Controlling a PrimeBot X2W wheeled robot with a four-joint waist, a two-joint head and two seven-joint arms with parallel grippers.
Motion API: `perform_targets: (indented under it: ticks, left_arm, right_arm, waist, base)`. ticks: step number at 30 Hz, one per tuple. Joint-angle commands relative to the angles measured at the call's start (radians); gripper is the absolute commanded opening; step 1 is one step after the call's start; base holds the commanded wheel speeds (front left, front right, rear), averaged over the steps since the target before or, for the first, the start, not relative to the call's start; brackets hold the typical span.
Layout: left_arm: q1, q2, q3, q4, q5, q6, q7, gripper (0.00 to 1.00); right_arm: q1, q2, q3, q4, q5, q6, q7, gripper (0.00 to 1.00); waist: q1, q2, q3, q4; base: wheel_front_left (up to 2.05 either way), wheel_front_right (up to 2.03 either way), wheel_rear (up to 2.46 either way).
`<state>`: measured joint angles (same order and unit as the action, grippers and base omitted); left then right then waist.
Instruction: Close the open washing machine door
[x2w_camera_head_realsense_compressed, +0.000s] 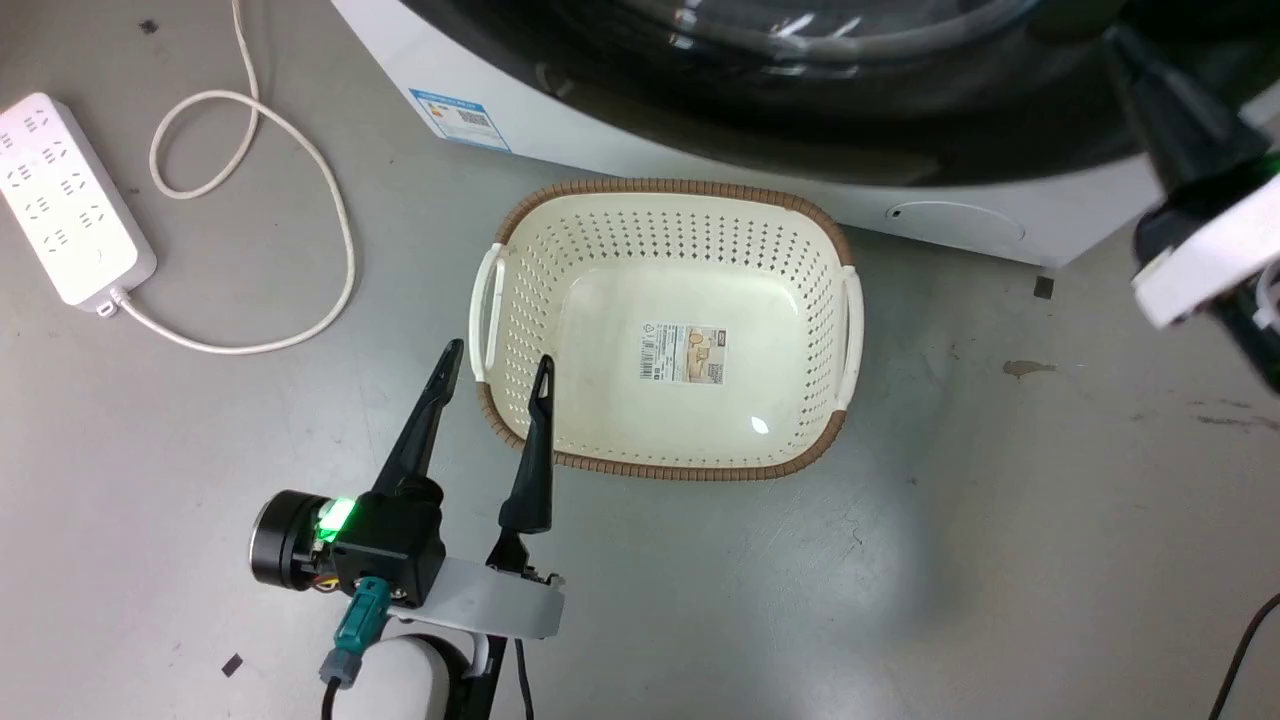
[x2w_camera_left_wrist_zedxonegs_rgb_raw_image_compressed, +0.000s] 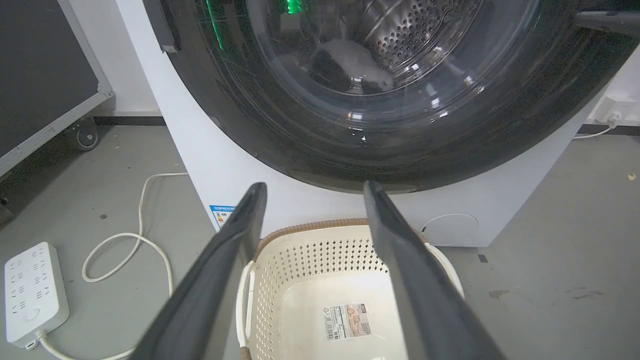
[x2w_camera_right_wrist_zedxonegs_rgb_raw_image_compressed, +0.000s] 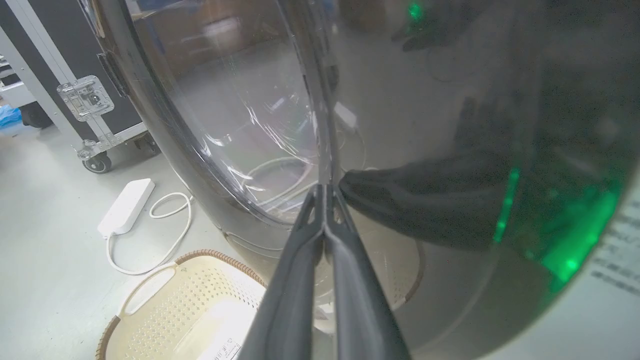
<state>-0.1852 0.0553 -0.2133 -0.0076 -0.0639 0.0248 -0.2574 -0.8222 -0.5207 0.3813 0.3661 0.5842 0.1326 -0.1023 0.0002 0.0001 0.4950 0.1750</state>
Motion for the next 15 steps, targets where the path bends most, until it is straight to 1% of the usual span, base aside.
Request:
perform_targets:
  ticks: [1, 5, 8, 10, 13, 14, 15]
  left_arm:
    - [-0.013, -0.002, -0.001, -0.004, -0.004, 0.007, -0.004, 1.00]
    - [-0.015, -0.003, -0.002, -0.002, -0.006, 0.009, -0.004, 1.00]
    - [-0.015, -0.003, -0.002, 0.004, -0.013, 0.006, -0.004, 1.00]
    - [-0.015, -0.004, -0.002, 0.006, -0.015, 0.006, -0.004, 1.00]
    - [-0.013, -0.004, 0.005, 0.011, -0.022, 0.005, -0.004, 1.00]
    - [-0.011, -0.004, 0.009, 0.014, -0.023, 0.003, -0.004, 1.00]
    - [-0.011, -0.004, 0.009, 0.014, -0.023, 0.003, -0.004, 1.00]
  right_arm:
    - [-0.035, -0.006, -0.016, 0.029, 0.014, -0.002, 0.001, 0.00]
    - [-0.080, 0.011, -0.044, 0.105, 0.024, -0.002, -0.001, 0.00]
    - [-0.095, 0.022, -0.042, 0.144, 0.014, -0.002, -0.016, 0.00]
    - [-0.095, 0.027, -0.040, 0.155, 0.015, -0.002, -0.023, 0.00]
    - [-0.065, 0.044, -0.026, 0.177, 0.028, -0.002, -0.057, 0.00]
    - [-0.049, 0.047, -0.021, 0.179, 0.028, -0.002, -0.073, 0.46]
    - [-0.049, 0.047, -0.021, 0.179, 0.028, -0.002, -0.073, 0.46]
  waist:
    - [-0.0002, -0.0001, 0.002, 0.001]
    - [-0.0002, -0.0001, -0.001, -0.002]
    - [-0.0002, -0.0001, -0.013, -0.007]
    - [-0.0002, -0.0001, -0.019, -0.009]
    - [-0.0002, -0.0001, -0.059, -0.022]
    - [-0.0002, -0.0001, -0.077, -0.027]
    - [-0.0002, -0.0001, -0.077, -0.027]
  base:
    - [0.00, 0.00, 0.00]
    - [0.00, 0.00, 0.00]
    - [0.00, 0.00, 0.00]
    - [0.00, 0.00, 0.00]
    - [0.00, 0.00, 0.00]
    - [0.00, 0.00, 0.00]
    - [0.00, 0.00, 0.00]
